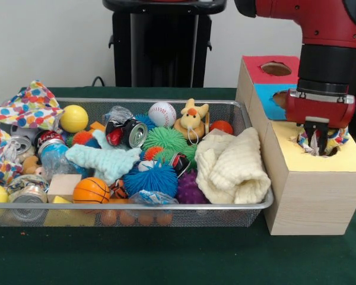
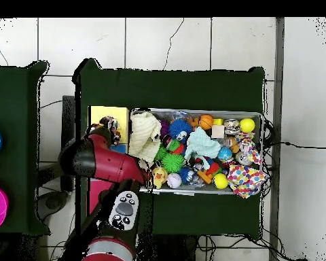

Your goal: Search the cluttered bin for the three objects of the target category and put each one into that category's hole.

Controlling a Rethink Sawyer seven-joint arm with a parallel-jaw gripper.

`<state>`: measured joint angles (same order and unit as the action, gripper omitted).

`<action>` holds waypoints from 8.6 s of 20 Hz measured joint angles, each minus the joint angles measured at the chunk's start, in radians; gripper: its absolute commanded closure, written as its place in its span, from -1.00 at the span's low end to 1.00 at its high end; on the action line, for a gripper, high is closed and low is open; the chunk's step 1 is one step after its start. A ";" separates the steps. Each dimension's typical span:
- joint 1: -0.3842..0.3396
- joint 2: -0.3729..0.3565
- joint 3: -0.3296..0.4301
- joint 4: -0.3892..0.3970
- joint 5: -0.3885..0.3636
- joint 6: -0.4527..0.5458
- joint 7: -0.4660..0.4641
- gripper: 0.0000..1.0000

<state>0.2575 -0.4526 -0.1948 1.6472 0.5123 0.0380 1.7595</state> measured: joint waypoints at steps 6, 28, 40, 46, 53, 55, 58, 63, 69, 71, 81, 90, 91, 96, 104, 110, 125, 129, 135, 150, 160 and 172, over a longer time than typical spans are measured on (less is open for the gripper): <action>0.039 0.053 -0.077 -0.079 0.001 0.091 0.000 1.00; -0.058 0.062 0.003 -0.135 -0.112 0.088 0.000 1.00; -0.055 0.062 0.004 -0.138 -0.112 0.088 0.000 -1.00; -0.038 0.067 -0.003 -0.143 -0.112 0.092 0.000 -1.00; -0.037 0.068 -0.004 -0.144 -0.113 0.092 0.000 -1.00; -0.037 0.068 -0.004 -0.144 -0.113 0.092 0.000 -1.00; -0.037 0.068 -0.004 -0.144 -0.113 0.092 0.000 -1.00; -0.037 0.068 -0.007 -0.150 -0.113 0.110 0.000 -1.00; -0.036 0.068 -0.026 -0.169 -0.113 0.171 0.000 1.00; -0.032 0.069 -0.044 -0.176 -0.113 0.189 0.000 1.00; -0.025 0.070 -0.056 -0.187 -0.113 0.229 0.000 1.00; -0.024 0.063 -0.060 -0.191 -0.113 0.317 0.000 1.00; -0.025 0.063 -0.062 -0.195 -0.113 0.334 0.000 1.00; -0.025 0.062 -0.064 -0.207 -0.113 0.378 0.000 1.00; -0.025 0.062 -0.065 -0.223 -0.114 0.418 0.000 1.00; -0.025 0.062 -0.065 -0.254 -0.114 0.457 0.000 1.00; -0.022 0.062 -0.077 -0.294 -0.114 0.471 0.000 1.00; -0.021 0.062 -0.080 -0.295 -0.114 0.471 0.000 1.00; -0.021 0.061 -0.088 -0.295 -0.114 0.480 0.000 1.00; -0.013 0.032 -0.107 -0.295 -0.115 0.517 0.000 1.00; -0.011 0.032 -0.109 -0.295 -0.115 0.520 0.000 1.00; -0.002 0.029 -0.114 -0.295 -0.115 0.521 0.000 -1.00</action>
<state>0.2554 -0.4240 -0.3093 1.3523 0.3977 0.5586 1.7595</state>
